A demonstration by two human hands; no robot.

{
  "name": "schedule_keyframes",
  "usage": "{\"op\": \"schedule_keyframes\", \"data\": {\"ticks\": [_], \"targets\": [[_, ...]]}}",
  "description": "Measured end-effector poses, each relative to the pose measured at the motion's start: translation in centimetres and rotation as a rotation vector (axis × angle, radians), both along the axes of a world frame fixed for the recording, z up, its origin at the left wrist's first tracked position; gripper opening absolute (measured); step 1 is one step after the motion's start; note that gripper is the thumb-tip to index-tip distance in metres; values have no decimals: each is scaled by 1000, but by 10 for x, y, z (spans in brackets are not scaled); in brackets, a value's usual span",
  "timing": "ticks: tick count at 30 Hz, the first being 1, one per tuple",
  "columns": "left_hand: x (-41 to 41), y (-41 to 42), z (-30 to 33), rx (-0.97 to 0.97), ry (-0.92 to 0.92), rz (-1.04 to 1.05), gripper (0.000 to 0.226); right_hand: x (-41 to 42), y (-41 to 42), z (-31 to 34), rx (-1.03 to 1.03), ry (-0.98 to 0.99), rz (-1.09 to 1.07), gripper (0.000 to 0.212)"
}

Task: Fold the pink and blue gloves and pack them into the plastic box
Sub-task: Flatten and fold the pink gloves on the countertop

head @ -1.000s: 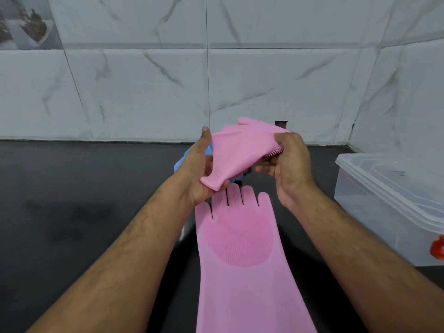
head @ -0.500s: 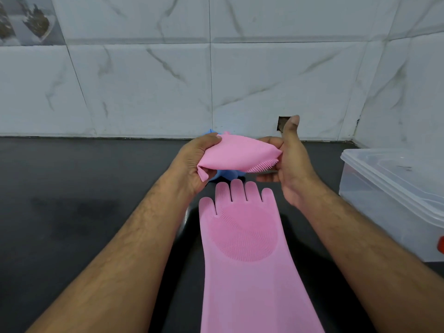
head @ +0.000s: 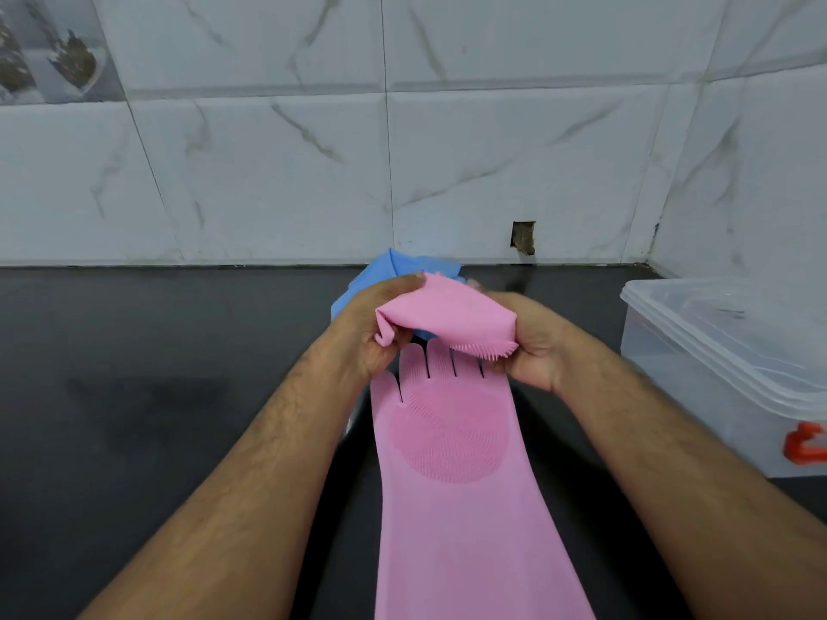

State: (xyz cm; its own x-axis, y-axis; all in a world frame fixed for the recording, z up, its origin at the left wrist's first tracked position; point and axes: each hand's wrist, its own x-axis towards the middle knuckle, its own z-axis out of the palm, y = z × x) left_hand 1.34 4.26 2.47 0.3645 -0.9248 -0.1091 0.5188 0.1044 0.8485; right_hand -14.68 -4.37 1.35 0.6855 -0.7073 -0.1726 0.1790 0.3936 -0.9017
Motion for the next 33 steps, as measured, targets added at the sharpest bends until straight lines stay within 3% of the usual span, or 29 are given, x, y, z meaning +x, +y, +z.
{"op": "schedule_keyframes", "data": {"ticks": [2,9,13,15,18,21,26,33], "targets": [[0,6,-2,-4,-11,-13,28,-2,5,-6,-84,6,0,22],[-13,54,-9,-167,130,-5,45,-18,35,-13,-309,-110,-181,39],[-33,87,-11,-270,256,-98,23,-36,63,-14,-419,-142,-205,49],[-36,99,-14,-287,276,-118,24,-44,75,-16,-511,-110,-198,59],[-41,116,-19,-177,59,-96,17,-56,88,-19,-619,-72,-189,65],[-43,126,-25,-76,-195,-14,27,-66,98,-19,-652,-73,-139,67],[-42,132,-31,-101,-242,42,47,-71,104,-23,-569,-55,-70,75],[-53,127,-35,-46,-574,112,39,-68,101,-33,-715,137,-160,73]]}}
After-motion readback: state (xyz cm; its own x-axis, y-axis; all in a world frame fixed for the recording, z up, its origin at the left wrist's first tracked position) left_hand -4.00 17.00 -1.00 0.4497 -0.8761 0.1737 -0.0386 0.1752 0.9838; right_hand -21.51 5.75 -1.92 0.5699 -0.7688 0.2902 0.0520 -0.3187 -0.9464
